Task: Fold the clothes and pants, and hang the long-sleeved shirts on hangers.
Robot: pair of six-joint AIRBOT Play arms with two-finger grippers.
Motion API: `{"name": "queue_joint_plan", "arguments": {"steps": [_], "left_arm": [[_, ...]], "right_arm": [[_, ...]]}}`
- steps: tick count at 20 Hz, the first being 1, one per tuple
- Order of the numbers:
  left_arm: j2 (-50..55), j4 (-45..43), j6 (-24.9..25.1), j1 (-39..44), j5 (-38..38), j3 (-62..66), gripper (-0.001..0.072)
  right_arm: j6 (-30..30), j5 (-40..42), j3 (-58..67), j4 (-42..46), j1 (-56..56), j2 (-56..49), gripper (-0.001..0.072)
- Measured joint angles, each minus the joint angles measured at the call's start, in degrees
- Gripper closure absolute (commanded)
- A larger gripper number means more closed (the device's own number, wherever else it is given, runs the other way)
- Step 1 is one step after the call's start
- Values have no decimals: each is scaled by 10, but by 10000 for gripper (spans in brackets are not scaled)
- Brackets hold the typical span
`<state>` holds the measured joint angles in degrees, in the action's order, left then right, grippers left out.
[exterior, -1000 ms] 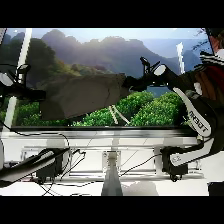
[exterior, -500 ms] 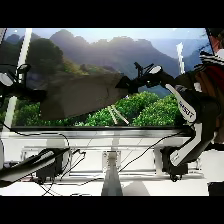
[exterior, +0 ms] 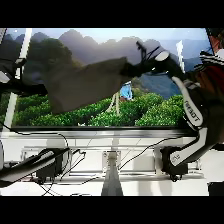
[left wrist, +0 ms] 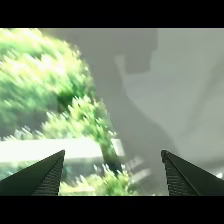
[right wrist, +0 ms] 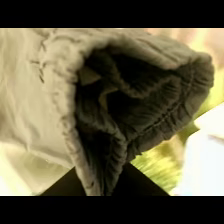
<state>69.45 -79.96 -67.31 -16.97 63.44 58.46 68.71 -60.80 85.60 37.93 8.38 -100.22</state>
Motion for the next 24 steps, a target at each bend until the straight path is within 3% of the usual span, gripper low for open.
{"name": "queue_joint_plan", "arguments": {"steps": [6,14,18,24], "left_arm": [[-7,5,0,16,-1,38,17],[-9,11,0,78,-4,45,17],[-9,11,0,107,-6,45,17],[-9,12,0,127,-8,45,17]], "right_arm": [[152,-2,96,214,-131,139,686],[370,-39,136,320,-392,305,686],[422,-75,138,363,-512,370,686],[445,-154,139,426,-650,446,676]]}}
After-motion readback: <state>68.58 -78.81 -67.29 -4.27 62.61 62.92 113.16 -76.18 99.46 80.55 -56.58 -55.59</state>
